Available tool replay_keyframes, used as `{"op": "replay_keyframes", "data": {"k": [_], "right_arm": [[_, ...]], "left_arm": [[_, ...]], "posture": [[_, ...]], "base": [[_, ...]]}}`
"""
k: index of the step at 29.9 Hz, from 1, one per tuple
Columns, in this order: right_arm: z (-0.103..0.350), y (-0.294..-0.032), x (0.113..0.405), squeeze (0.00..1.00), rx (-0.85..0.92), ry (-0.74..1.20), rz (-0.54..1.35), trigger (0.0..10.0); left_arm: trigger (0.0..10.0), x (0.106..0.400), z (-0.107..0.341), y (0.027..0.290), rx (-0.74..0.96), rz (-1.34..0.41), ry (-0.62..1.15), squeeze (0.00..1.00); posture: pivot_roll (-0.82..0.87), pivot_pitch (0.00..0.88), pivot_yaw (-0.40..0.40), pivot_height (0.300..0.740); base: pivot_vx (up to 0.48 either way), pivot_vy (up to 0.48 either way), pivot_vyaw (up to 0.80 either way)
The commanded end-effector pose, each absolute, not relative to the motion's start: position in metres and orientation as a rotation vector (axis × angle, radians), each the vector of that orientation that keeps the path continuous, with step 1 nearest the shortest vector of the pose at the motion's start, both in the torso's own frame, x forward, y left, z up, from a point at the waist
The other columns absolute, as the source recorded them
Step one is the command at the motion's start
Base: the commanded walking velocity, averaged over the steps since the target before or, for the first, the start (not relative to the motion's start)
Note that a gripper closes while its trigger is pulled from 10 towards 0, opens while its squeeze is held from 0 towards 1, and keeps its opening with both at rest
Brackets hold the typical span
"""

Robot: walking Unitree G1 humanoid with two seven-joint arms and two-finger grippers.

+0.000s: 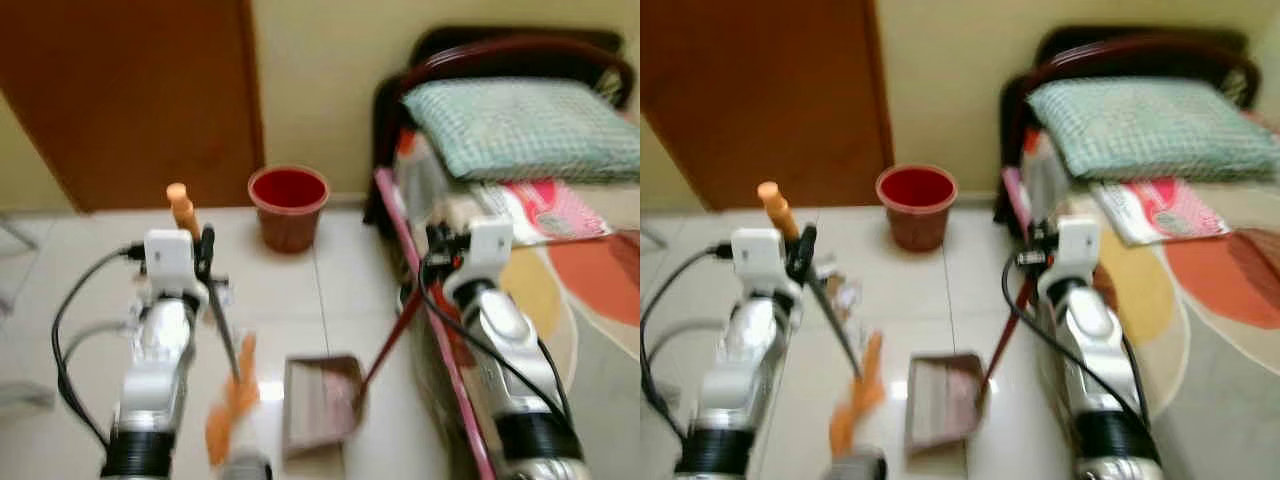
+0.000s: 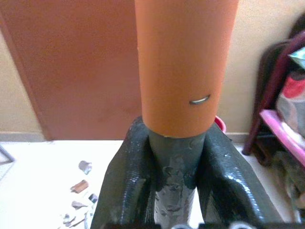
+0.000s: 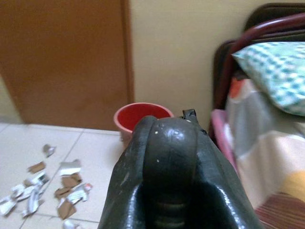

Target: Sweep floor

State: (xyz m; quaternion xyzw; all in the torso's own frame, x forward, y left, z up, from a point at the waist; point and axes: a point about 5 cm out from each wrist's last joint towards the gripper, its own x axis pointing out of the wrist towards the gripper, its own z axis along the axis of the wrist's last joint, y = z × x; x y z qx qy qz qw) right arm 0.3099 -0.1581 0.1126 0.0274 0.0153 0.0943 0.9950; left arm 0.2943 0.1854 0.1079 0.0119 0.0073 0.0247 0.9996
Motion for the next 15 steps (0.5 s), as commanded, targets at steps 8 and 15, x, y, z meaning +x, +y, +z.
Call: {"op": "replay_keyframes", "data": {"k": [8, 15], "right_arm": [[0.103, -0.175, 0.310, 0.00, 0.081, 0.094, 0.095, 10.0], [0.074, -0.180, 0.308, 0.00, 0.094, 0.337, 0.102, 10.0]], "left_arm": [[10.0, 0.291, 0.102, 0.183, 0.008, 0.052, 0.036, 0.00], [10.0, 0.289, 0.095, 0.185, -0.008, 0.056, 0.067, 0.00]], "posture": [[0.00, 0.000, -0.079, 0.740], [0.00, 0.000, -0.074, 0.740]], "base": [[0.000, 0.000, 0.66], [0.000, 0.000, 0.00]]}}
